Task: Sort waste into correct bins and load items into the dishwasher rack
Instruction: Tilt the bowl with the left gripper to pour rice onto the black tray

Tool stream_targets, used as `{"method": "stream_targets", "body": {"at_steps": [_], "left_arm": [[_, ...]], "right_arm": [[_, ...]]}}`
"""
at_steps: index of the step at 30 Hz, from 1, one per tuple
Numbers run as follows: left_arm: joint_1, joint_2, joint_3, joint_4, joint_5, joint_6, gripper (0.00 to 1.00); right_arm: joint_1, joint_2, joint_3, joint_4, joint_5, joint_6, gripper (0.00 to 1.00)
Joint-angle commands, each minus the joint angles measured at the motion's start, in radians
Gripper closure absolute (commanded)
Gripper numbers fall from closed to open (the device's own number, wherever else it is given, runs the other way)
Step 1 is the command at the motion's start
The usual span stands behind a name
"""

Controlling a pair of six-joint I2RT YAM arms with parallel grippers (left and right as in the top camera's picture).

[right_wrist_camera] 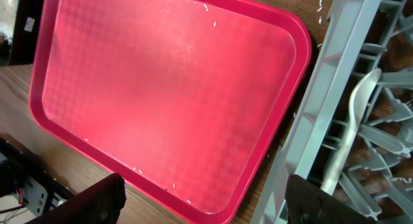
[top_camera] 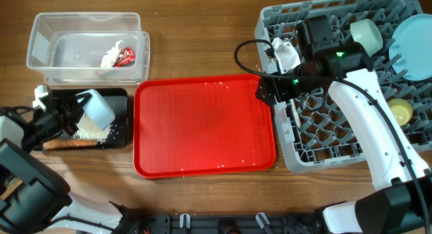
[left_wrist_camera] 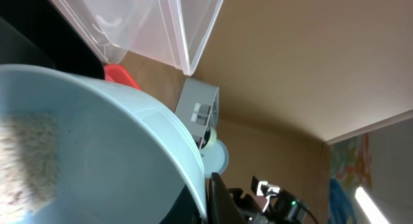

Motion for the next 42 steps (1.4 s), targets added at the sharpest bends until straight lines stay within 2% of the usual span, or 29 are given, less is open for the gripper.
{"method": "stream_targets", "body": {"at_steps": [1,6,8,9,11,29,31,33,34,36,37,40,42], "left_arm": [[0.058,0.007,-0.006,-0.026,0.056,0.032,0.96],[0.062,0.007,-0.006,-0.020,0.071,0.033,0.96],[0.061,0.006,-0.006,-0.034,0.200,0.149,0.96],[0.061,0.006,-0.006,-0.026,0.208,0.177,0.96],[0.062,0.006,-0.006,-0.015,0.151,0.112,0.96],[0.061,0.006,-0.006,-0.008,0.143,0.126,0.96],[0.055,0.006,-0.006,-0.008,0.166,0.170,0.96],[0.052,0.006,-0.006,-0.005,0.084,0.116,0.96],[0.051,0.006,-0.006,-0.027,0.088,0.102,0.96],[0.039,0.004,-0.006,-0.072,0.182,0.206,0.96],[0.028,0.003,-0.006,-0.083,0.195,0.211,0.96],[-0.020,-0.014,-0.006,-0.103,0.159,0.226,0.96],[-0.084,-0.071,-0.006,-0.143,0.129,0.316,0.96]], "right_arm": [[0.000,0.012,-0.005,-0.001,0.011,0.004,0.19],[0.000,0.012,-0.005,-0.002,0.011,0.009,0.19],[0.000,0.012,-0.005,-0.002,0.011,0.011,0.19],[0.000,0.012,-0.005,-0.002,0.011,0.011,0.19],[0.000,0.012,-0.005,-0.002,0.011,0.011,0.20],[0.000,0.012,-0.005,-0.002,0.018,0.029,0.19],[0.000,0.012,-0.005,-0.002,0.018,0.028,0.19],[0.000,0.012,-0.005,-0.002,0.018,0.029,0.19],[0.000,0.012,-0.005,-0.002,0.018,0.028,0.18],[0.000,0.012,-0.005,-0.002,0.018,0.027,0.19],[0.000,0.012,-0.005,-0.002,0.018,0.027,0.19],[0.000,0.012,-0.005,-0.002,0.018,0.029,0.18],[0.000,0.012,-0.005,-0.005,0.019,0.028,0.19]]}}
